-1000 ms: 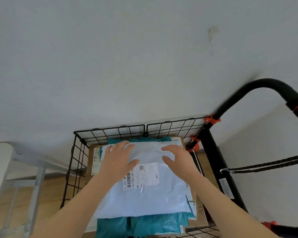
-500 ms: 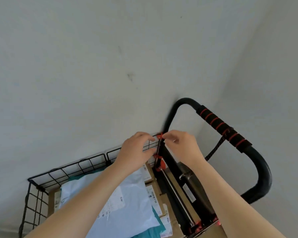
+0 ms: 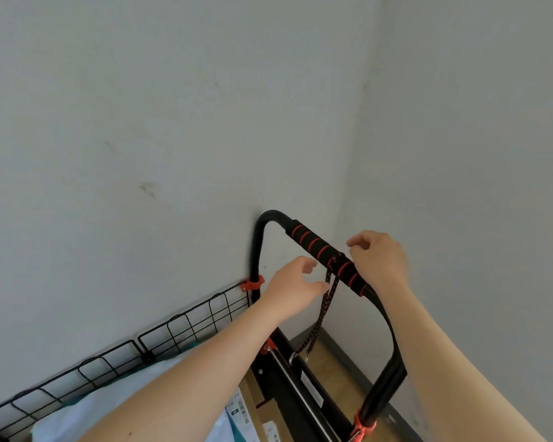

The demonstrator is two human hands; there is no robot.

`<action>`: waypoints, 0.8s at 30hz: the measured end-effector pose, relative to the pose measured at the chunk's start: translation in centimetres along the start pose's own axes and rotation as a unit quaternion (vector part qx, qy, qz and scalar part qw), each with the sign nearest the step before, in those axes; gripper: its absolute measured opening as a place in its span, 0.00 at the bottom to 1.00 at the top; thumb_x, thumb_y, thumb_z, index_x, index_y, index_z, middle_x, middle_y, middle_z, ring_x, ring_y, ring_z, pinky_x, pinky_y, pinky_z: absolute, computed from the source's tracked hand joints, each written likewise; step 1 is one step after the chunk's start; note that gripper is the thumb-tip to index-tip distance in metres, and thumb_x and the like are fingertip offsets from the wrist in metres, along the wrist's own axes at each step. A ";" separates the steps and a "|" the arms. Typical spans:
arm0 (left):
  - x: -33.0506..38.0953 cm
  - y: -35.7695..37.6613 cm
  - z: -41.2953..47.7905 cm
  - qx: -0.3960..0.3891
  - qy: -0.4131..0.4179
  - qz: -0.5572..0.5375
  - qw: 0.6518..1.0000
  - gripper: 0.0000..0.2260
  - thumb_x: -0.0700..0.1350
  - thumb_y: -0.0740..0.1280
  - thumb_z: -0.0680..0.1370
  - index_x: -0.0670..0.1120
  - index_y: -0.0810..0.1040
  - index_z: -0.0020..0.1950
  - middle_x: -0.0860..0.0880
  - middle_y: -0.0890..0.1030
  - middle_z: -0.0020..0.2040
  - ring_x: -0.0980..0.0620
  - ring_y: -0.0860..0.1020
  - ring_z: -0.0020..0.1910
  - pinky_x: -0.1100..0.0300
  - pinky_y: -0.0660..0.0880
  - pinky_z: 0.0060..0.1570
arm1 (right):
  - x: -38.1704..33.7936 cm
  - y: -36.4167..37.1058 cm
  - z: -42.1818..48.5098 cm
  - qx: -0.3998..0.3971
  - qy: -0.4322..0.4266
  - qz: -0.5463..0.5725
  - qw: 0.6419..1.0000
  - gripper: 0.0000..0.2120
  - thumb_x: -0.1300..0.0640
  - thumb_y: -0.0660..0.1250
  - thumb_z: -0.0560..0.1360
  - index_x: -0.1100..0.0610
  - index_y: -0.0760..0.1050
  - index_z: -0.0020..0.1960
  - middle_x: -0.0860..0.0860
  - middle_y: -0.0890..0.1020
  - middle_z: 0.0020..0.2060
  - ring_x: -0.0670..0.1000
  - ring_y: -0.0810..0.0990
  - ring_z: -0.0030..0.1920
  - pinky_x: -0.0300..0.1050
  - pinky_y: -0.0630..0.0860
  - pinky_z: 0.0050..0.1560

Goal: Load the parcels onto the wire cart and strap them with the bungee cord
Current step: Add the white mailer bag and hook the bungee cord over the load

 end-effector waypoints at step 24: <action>1.3 -4.3 -0.4 0.130 0.041 -0.101 0.985 0.10 0.48 0.64 0.78 0.47 0.80 0.40 0.54 0.73 0.29 0.56 0.72 0.31 0.60 0.71 0.39 | -1.0 -0.9 4.1 0.016 0.033 0.348 0.937 0.10 0.64 0.63 0.74 0.52 0.80 0.44 0.48 0.82 0.39 0.48 0.79 0.43 0.46 0.78 0.55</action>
Point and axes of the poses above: each hand's wrist, its own z-axis towards the middle knuckle, its own y-axis out of the palm, x = y × z, the point moved 7 cm from there along z, towards the middle knuckle
